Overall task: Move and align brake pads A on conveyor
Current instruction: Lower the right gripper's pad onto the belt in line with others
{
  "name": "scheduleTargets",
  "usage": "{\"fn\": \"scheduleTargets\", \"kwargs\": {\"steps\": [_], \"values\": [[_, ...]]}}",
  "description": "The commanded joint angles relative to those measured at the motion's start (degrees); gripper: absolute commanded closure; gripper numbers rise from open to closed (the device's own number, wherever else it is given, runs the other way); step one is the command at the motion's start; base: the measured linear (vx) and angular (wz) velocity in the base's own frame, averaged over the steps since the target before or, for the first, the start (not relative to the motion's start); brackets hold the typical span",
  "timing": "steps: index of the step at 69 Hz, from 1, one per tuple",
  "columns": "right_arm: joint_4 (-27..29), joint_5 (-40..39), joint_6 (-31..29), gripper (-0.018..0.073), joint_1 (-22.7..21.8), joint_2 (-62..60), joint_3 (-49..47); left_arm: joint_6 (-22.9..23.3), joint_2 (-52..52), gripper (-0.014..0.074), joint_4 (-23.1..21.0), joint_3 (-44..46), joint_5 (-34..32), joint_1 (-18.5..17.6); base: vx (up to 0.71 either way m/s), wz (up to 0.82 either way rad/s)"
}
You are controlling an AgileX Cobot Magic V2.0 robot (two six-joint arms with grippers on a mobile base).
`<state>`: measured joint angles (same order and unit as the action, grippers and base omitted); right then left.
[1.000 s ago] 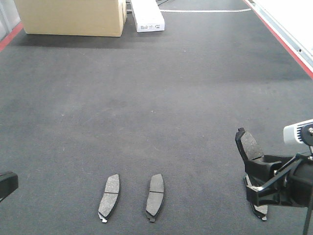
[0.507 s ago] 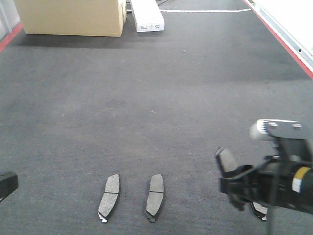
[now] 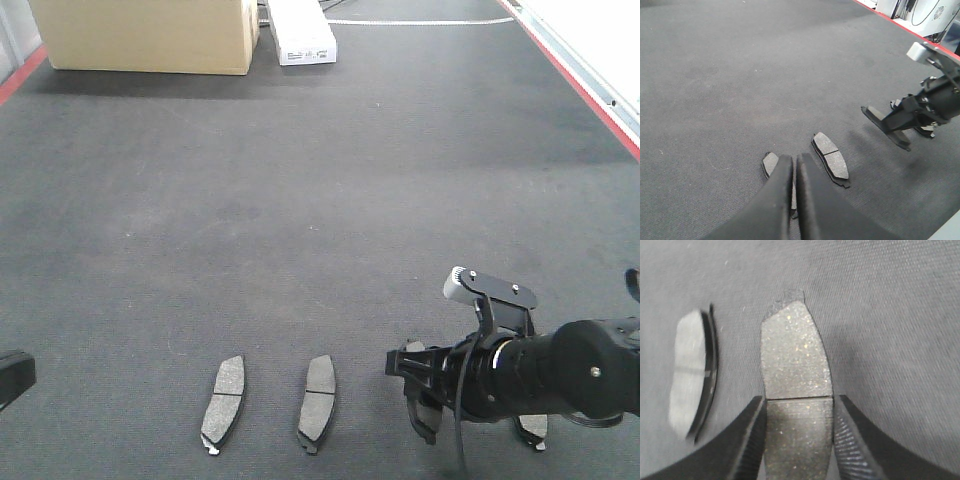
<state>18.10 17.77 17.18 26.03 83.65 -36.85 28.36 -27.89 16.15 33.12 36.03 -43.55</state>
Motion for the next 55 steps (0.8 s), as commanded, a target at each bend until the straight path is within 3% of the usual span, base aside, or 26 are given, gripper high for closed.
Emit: {"fn": "scheduleTargets", "kwargs": {"steps": [1, 32, 55], "values": [[0.72, -3.97, -0.13, 0.0409, -0.19, -0.74, -1.98, 0.52, -0.37, 0.0604, 0.45, 1.52, -3.76, -0.37, 0.0, 0.0], [0.74, -3.71, -0.06, 0.0386, -0.19, 3.46, -1.93, 0.52, -0.39, 0.0603, 0.45, 1.52, -3.76, -0.37, 0.0, 0.0], [0.68, -3.64, -0.06, 0.0251, -0.19, 3.53, -1.93, 0.52, -0.39, 0.0603, 0.45, 1.52, -3.76, -0.37, 0.0, 0.0]]}}
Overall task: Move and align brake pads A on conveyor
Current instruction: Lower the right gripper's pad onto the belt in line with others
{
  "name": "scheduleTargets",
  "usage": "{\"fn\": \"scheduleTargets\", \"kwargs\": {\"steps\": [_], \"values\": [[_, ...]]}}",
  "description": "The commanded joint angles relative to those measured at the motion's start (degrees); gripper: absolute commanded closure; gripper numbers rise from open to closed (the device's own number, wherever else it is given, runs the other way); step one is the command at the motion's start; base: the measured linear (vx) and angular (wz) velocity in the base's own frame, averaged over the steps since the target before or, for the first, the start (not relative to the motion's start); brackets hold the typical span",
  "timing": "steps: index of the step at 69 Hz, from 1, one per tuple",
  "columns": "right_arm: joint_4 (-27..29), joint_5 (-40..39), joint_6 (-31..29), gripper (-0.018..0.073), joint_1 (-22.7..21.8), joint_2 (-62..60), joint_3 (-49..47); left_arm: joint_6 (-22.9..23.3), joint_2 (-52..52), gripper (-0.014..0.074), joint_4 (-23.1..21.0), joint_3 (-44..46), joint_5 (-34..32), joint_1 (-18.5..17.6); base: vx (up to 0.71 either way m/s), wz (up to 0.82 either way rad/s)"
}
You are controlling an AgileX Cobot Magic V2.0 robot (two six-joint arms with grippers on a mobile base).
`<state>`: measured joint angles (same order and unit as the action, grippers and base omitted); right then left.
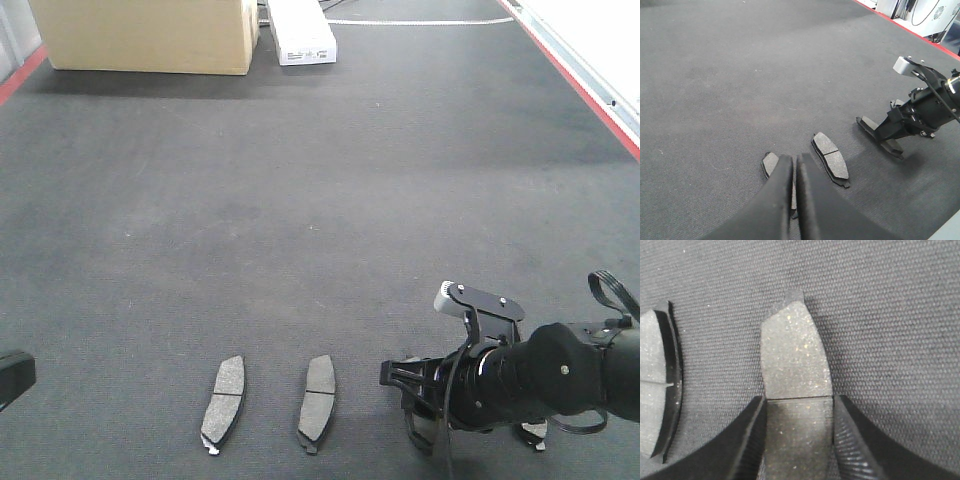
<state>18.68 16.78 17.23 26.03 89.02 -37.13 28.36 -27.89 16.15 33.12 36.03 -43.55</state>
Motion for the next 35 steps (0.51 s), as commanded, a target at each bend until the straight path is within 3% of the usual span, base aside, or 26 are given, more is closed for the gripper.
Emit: {"fn": "scheduleTargets", "kwargs": {"steps": [1, 35], "values": [[0.09, -2.65, -0.12, 0.0246, -0.19, -1.84, -1.65, 0.52, -0.39, 0.0603, 0.45, 1.52, -3.76, -0.37, 0.0, 0.0], [1.04, -0.42, -0.12, 0.0214, -0.19, -4.91, -1.65, 0.52, -0.39, 0.0603, 0.45, 1.52, -3.76, -0.37, 0.0, 0.0]]}}
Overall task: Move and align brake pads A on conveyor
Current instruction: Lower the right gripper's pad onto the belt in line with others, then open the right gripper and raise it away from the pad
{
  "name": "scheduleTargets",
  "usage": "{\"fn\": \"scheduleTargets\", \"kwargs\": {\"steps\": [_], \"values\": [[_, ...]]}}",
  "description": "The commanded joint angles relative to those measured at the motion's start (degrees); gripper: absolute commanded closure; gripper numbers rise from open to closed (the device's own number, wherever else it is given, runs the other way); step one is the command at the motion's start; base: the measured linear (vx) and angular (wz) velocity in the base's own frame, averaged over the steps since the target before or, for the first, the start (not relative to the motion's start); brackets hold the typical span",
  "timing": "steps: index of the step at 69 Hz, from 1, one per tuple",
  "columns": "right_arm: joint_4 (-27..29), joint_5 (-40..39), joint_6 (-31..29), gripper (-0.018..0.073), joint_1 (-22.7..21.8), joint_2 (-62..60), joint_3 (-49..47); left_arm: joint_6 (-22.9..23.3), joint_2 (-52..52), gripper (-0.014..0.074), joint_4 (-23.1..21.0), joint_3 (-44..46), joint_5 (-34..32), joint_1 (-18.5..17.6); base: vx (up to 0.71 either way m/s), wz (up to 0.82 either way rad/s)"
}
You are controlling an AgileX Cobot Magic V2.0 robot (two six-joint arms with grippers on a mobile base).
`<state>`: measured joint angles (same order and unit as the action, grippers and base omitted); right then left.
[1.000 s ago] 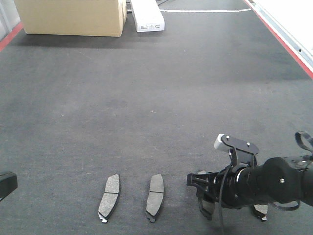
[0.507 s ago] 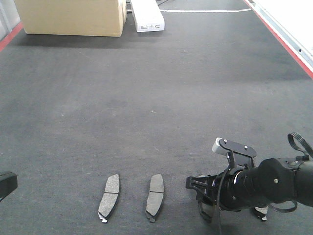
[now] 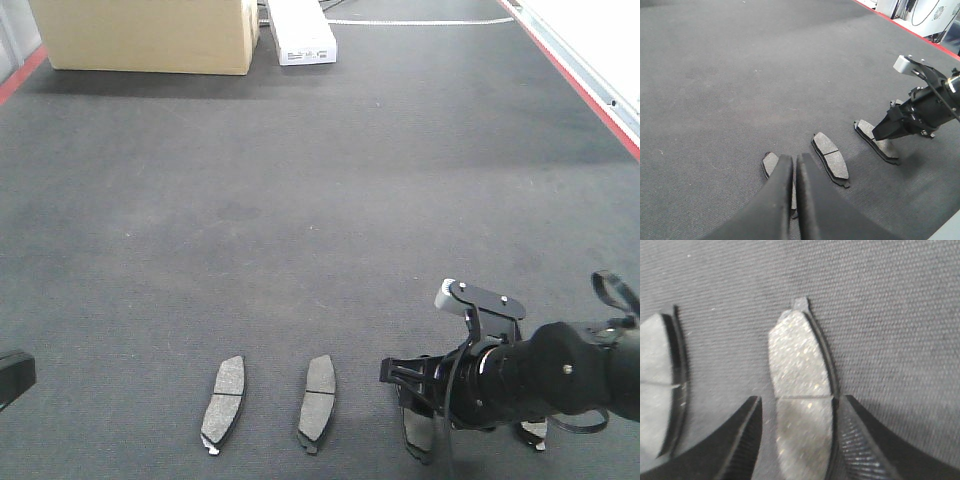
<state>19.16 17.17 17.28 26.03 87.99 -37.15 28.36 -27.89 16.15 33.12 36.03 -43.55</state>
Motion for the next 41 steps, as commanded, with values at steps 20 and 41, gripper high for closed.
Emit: {"fn": "scheduleTargets", "kwargs": {"steps": [20, 41], "values": [[-5.36, 2.86, -0.38, 0.0416, -0.38, -14.93, -1.63, 0.52, -0.39, 0.0603, 0.45, 1.52, -3.76, -0.37, 0.0, 0.0], [-20.25, 2.42, 1.57, 0.0569, -0.38, -26.12, 1.97, 0.52, -0.39, 0.0603, 0.45, 1.52, -3.76, -0.37, 0.0, 0.0]]}}
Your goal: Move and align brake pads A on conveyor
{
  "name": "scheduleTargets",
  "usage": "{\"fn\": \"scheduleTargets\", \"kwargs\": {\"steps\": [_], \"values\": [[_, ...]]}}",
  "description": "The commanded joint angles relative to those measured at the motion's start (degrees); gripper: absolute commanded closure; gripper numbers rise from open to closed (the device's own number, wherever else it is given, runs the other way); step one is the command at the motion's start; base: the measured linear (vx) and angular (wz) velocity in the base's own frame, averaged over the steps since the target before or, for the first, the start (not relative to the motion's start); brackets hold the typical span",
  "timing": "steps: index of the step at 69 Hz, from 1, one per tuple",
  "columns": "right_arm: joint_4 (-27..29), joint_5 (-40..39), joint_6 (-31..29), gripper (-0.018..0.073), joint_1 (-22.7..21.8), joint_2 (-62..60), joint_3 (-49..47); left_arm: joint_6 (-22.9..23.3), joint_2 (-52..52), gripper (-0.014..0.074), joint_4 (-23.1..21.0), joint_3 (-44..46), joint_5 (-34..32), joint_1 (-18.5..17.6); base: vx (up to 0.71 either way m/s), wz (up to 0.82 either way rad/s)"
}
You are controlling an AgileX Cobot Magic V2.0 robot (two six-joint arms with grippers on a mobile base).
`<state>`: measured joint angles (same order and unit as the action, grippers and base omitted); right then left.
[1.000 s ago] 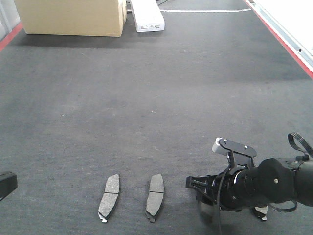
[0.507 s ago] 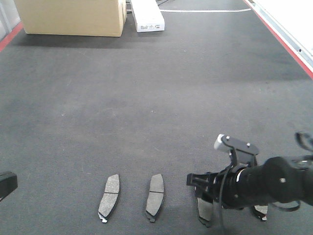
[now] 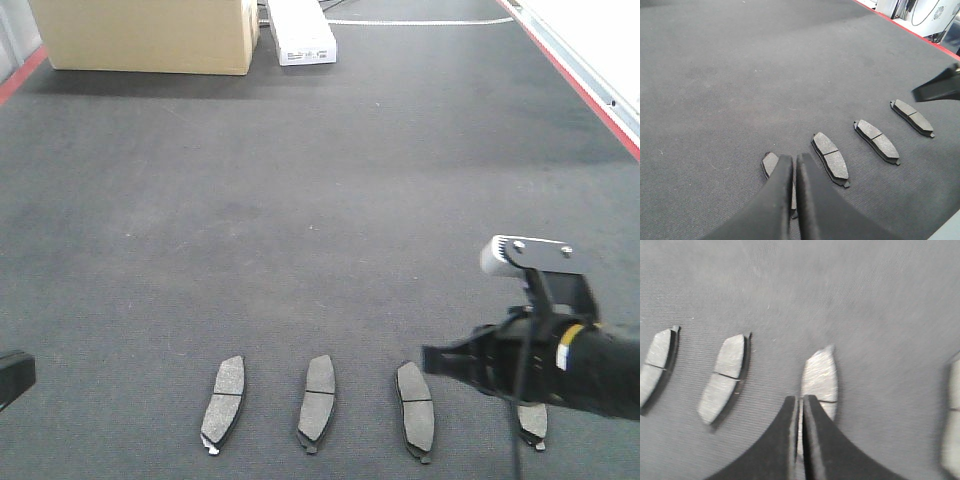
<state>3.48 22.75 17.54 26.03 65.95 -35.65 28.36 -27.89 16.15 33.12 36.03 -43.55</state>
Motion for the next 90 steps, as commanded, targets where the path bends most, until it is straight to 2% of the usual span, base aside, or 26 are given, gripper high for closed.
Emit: {"fn": "scheduleTargets", "kwargs": {"steps": [1, 12, 21, 27, 33, 47, 59, 70, 90], "values": [[-5.35, -3.16, 1.74, 0.0569, -0.38, -4.67, 0.79, 0.52, -0.39, 0.0603, 0.45, 1.52, -3.76, -0.37, 0.0, 0.0], [-16.72, -1.52, 10.18, 0.0569, -0.38, -12.6, 4.11, 0.52, -0.39, 0.0603, 0.45, 1.52, -3.76, -0.37, 0.0, 0.0], [-30.38, 4.59, 19.29, 0.0568, -0.38, -19.97, 5.18, 0.52, -0.39, 0.0603, 0.45, 1.52, -3.76, -0.37, 0.0, 0.0], [-34.83, 7.32, 23.15, 0.0566, -0.38, -25.09, 5.18, 0.52, -0.39, 0.0603, 0.45, 1.52, -3.76, -0.37, 0.0, 0.0], [-35.1, 8.31, 22.69, 0.0564, -0.38, -31.08, 5.18, 0.52, -0.39, 0.0603, 0.45, 1.52, -3.76, -0.37, 0.0, 0.0], [-35.96, 7.97, 15.09, 0.0561, -0.38, -44.95, 10.24, 0.52, -0.39, 0.0603, 0.45, 1.52, -3.76, -0.37, 0.0, 0.0], [-36.3, 3.88, 14.61, 0.0561, -0.38, -55.51, 14.67, 0.52, -0.39, 0.0603, 0.45, 1.52, -3.76, -0.37, 0.0, 0.0], [-36.33, 3.0, 14.61, 0.0561, -0.38, -59.55, 14.66, 0.52, -0.39, 0.0603, 0.45, 1.52, -3.76, -0.37, 0.0, 0.0], [-36.33, 3.05, 14.67, 0.0561, -0.38, -59.83, 14.66, 0.52, -0.39, 0.0603, 0.45, 1.52, -3.76, -0.37, 0.0, 0.0]]}}
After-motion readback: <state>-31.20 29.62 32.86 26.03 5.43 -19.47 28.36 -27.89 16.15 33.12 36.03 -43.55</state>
